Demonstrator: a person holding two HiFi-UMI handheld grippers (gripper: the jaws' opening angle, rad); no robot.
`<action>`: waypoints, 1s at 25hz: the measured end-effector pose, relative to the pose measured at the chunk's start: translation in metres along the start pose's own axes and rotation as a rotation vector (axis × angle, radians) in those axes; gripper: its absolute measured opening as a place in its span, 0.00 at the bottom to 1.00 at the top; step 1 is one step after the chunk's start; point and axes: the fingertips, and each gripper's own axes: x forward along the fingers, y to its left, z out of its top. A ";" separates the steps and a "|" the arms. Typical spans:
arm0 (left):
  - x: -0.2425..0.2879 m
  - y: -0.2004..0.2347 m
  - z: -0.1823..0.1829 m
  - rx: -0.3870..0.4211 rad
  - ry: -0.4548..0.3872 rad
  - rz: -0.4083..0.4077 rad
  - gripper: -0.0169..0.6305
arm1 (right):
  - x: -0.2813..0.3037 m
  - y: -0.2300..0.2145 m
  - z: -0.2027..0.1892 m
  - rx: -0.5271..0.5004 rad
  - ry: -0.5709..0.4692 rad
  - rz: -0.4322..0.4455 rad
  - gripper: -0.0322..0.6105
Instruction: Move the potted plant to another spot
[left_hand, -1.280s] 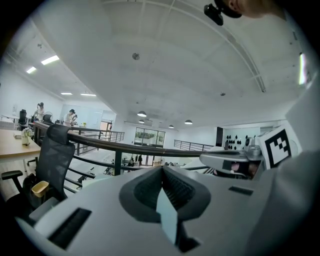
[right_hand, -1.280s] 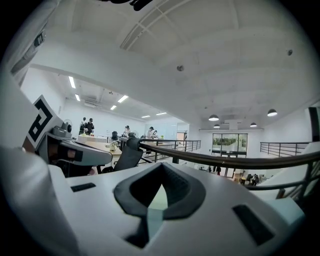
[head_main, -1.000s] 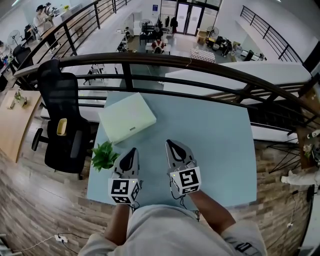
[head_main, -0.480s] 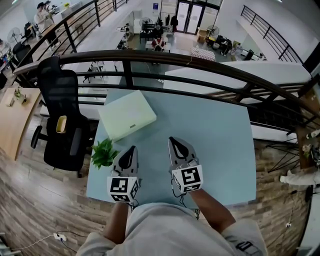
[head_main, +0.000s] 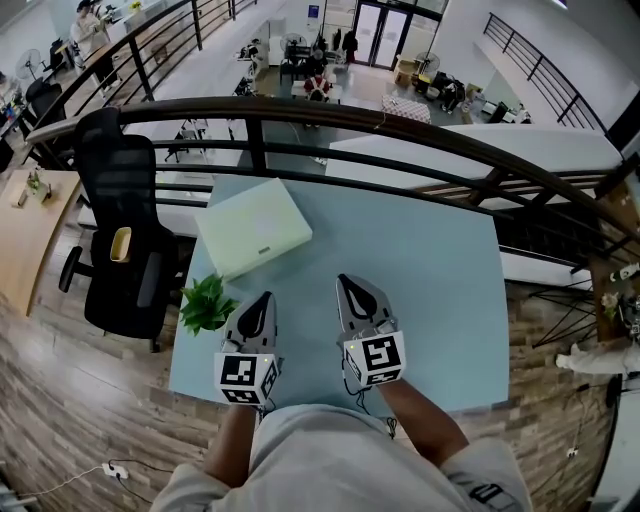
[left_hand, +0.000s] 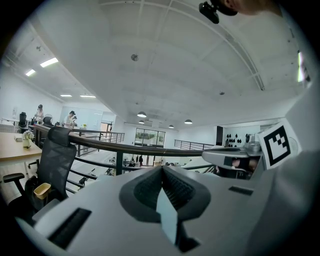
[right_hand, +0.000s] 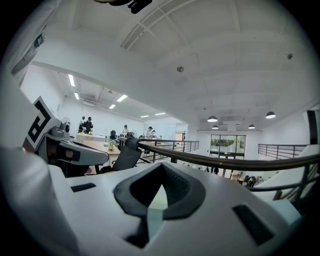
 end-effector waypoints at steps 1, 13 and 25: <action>0.000 0.000 -0.001 -0.001 0.002 0.000 0.05 | 0.000 0.000 0.000 0.000 -0.001 -0.001 0.05; 0.002 -0.002 -0.003 0.000 0.004 0.000 0.05 | -0.004 -0.009 0.000 0.002 0.001 -0.020 0.05; 0.002 -0.001 -0.004 -0.006 0.007 0.003 0.05 | -0.004 -0.009 0.003 -0.002 -0.001 -0.020 0.05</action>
